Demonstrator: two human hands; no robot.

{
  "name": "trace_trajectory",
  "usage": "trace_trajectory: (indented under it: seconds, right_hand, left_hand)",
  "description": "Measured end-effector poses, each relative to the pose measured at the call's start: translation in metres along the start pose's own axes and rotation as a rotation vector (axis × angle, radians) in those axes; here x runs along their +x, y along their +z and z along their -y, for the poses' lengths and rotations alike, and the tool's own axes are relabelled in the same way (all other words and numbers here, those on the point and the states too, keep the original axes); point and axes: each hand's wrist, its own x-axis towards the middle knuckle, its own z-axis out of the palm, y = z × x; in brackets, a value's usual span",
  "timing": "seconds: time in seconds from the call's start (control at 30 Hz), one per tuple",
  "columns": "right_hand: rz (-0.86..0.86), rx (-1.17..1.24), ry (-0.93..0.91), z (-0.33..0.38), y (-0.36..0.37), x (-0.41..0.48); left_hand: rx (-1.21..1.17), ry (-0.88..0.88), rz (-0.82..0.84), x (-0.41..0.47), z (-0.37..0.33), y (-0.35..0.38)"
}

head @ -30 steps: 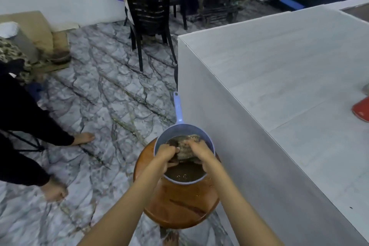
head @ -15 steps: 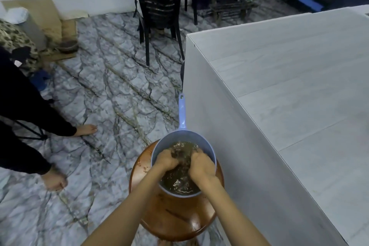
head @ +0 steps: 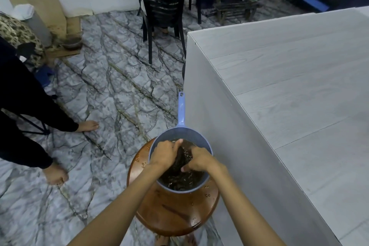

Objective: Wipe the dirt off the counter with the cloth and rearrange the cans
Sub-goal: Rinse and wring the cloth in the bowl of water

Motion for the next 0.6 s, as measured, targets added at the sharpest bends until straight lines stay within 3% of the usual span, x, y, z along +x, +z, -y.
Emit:
trace_trajectory:
  seconds: [0.1,0.2,0.27,0.37,0.47,0.6]
  right_hand:
    - [-0.059,0.084,-0.004,0.004,0.017,0.011]
    - [-0.154,0.314,0.051,0.0,0.029,0.02]
    - [-0.204,0.608,0.145,0.0,0.034,0.024]
    - [-0.286,0.911,0.253,0.01,0.044,0.024]
    - [-0.355,0.881,0.253,0.012,0.051,0.029]
    - [-0.473,0.823,0.349,0.009,0.044,0.036]
  left_hand:
    - [-0.097,-0.187,-0.017,0.002,-0.004,0.006]
    - [-0.535,-0.365,0.076,0.008,0.001,0.008]
    - [-0.803,-0.466,0.113,0.005,0.003,0.009]
    - [-0.725,-0.54,-0.046,0.002,0.002,0.019]
    - [-0.595,-0.581,-0.13,-0.003,-0.003,0.027]
    - [-0.629,-0.677,-0.163,-0.003,-0.005,0.028]
